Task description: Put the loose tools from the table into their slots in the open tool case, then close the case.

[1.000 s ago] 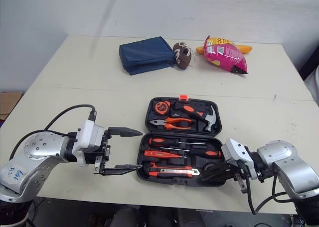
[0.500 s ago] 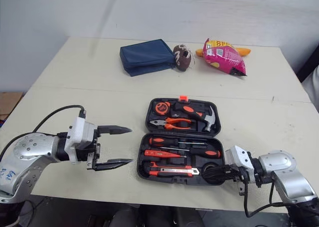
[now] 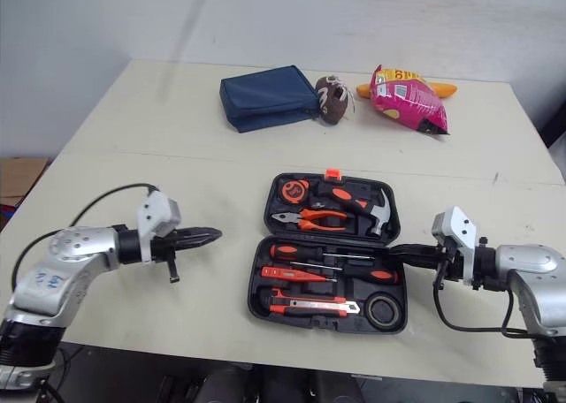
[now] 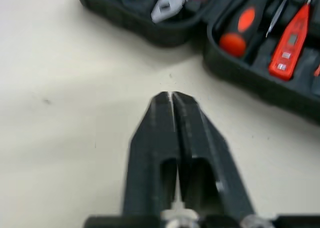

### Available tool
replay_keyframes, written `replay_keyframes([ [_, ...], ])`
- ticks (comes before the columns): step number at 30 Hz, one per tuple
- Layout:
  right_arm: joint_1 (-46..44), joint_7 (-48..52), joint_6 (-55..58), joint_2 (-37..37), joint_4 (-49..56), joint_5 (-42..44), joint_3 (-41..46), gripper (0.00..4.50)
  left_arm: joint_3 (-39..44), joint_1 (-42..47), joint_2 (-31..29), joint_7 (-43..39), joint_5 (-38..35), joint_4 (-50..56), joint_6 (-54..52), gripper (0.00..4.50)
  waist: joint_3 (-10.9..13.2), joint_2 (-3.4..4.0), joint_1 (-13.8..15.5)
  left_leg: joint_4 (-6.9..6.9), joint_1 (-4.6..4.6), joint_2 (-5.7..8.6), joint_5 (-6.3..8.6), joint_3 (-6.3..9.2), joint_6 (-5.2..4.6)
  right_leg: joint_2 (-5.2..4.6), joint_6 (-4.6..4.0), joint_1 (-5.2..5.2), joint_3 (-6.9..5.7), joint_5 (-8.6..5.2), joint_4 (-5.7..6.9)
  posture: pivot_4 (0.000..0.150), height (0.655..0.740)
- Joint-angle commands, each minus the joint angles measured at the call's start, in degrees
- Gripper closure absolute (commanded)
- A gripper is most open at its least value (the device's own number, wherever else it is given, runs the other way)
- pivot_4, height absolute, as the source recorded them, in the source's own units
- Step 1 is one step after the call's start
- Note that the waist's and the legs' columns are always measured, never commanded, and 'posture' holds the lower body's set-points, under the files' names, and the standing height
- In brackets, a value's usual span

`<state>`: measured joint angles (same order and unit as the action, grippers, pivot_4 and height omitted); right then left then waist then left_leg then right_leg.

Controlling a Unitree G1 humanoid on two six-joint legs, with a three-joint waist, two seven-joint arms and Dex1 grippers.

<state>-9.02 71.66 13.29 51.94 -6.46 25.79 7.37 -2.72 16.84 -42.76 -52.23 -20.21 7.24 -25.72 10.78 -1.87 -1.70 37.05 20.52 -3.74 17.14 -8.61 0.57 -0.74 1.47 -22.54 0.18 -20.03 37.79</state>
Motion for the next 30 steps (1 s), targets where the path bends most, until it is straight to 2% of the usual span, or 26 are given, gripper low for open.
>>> replay_keyframes([
  [1, -1.4, -1.1, -2.4, 0.1, -3.2, -2.4, 1.0, 4.5, -2.5, 3.4, 1.7, -1.0, 1.8, -1.6, 1.4, 4.45, 0.0, 0.0, -0.1, 0.02, 0.02, -0.01, 0.0, 0.0, 0.0, 0.02, 0.01, -0.01, 0.0, 0.0, 0.0, 0.15, 0.74],
  [7, -3.4, -2.6, -2.9, -1.1, -6.4, -5.4, -0.7, 4.5, -7.3, 8.9, 7.2, -0.6, 5.9, -6.4, 3.0, 4.45, 0.0, 0.02, -0.1, 0.04, -0.01, -0.03, -0.05, -0.03, 0.08, 0.06, 0.02, -0.03, 0.02, 0.01, 0.09, 0.15, 0.74],
  [15, -5.0, -3.2, -3.1, -3.1, -7.0, -8.6, -4.2, 4.5, -9.1, 10.5, 10.3, -0.7, 7.9, -9.1, 3.0, 4.45, 0.0, 0.04, -0.5, 0.03, -0.02, -0.09, -0.14, -0.04, 0.23, 0.14, 0.02, -0.07, 0.05, 0.01, 0.18, 0.15, 0.74],
  [23, -8.7, -4.6, -4.1, -8.5, -6.3, -10.0, -6.4, 4.5, -6.6, 12.0, 15.1, 3.5, 8.5, -12.9, 4.7, 4.45, 0.0, 0.04, -1.2, 0.08, -0.09, -0.08, -0.26, -0.03, 0.31, 0.14, 0.04, -0.04, 0.06, 0.03, 0.35, 0.15, 0.74],
  [30, -11.6, -7.0, -6.2, -11.0, -9.4, -12.7, -6.8, 4.5, -5.5, 12.2, 14.6, 5.4, 10.8, -15.3, 6.2, 4.45, 0.0, 0.03, -2.0, 0.08, -0.16, -0.09, -0.31, -0.03, 0.38, 0.16, 0.04, -0.04, 0.08, 0.03, 0.47, 0.15, 0.74],
])
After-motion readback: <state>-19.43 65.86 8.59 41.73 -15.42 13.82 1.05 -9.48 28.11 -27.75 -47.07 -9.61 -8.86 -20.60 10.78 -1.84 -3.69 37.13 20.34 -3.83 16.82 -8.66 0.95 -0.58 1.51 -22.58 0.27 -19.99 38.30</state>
